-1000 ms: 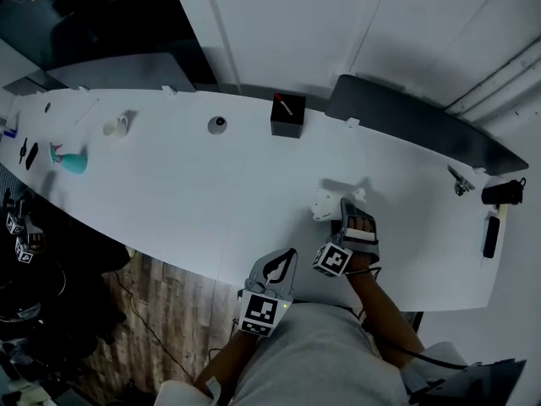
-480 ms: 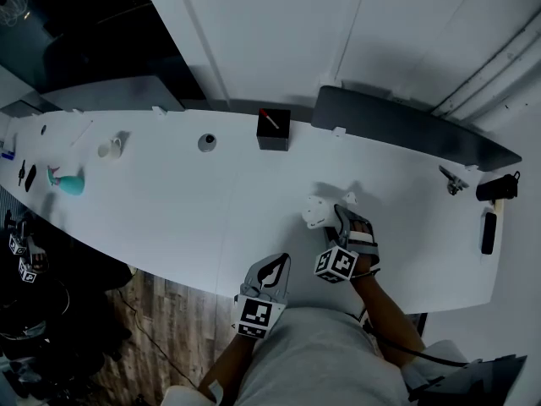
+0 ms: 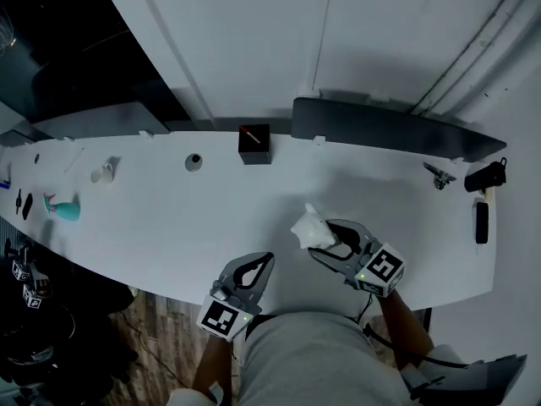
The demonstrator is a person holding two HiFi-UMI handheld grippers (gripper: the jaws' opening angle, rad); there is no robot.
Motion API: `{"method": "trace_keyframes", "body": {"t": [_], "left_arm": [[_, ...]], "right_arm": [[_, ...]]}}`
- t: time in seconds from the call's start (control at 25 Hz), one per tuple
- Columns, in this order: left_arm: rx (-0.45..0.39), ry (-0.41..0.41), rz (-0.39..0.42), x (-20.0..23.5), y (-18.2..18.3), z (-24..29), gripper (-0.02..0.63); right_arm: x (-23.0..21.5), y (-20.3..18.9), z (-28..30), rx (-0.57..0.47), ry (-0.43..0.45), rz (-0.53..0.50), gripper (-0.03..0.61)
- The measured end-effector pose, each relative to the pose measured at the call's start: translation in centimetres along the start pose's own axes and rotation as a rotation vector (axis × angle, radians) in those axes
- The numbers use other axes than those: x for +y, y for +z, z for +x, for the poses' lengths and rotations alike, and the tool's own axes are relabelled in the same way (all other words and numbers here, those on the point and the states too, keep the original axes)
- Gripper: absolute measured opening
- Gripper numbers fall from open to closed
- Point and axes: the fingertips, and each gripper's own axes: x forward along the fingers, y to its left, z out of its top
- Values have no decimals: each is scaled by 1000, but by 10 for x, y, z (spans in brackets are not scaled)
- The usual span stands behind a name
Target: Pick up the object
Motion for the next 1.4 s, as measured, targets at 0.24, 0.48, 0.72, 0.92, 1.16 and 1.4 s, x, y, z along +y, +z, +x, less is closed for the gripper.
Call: {"method": "trace_keyframes", "body": {"t": [0.24,0.48,0.72,0.92,1.16,1.4], "left_arm": [[-24,-381,-17,-34,45,-6,2],[-18,-621,52,-71,76,-5,257],[29,-748,204,-113,73,1,282],[51,-739,299,-128,69,7,262],[61,-644,327,-119,56,14,222],[37,-613,273,-115,51,16,212]], "right_arm": [[59,68,-48,-155,388,33,271],[101,91,-74,-147,571,-61,272],[124,79,-74,-14,634,-166,272],[135,70,-72,79,676,-230,272],[126,61,-62,121,601,-287,273],[121,56,-60,156,583,-314,276]]}}
